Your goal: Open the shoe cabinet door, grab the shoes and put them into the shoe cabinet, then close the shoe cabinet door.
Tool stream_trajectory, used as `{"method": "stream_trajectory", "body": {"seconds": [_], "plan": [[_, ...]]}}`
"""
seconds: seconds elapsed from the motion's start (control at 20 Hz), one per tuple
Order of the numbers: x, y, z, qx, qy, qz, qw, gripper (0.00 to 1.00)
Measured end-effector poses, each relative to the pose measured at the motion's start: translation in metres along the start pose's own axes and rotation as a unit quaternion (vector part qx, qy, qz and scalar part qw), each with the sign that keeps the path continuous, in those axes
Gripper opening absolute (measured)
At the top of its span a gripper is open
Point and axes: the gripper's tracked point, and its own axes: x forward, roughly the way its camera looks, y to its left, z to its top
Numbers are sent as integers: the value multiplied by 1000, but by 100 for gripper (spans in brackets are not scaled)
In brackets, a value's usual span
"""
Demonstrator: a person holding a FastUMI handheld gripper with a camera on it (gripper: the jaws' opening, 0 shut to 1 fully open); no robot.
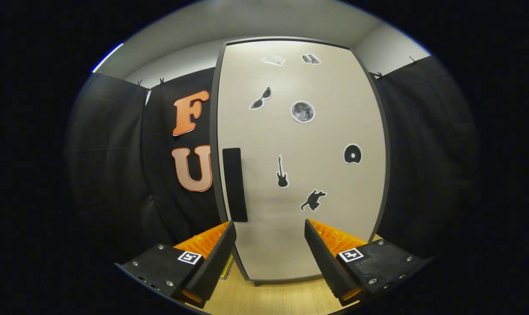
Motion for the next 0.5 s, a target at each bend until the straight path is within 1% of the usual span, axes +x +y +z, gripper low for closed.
{"method": "stream_trajectory", "body": {"seconds": [0.2, 0.5], "plan": [[-54, -26, 8, -29, -3, -33, 999, 97], [-114, -43, 14, -22, -9, -53, 998, 98]]}}
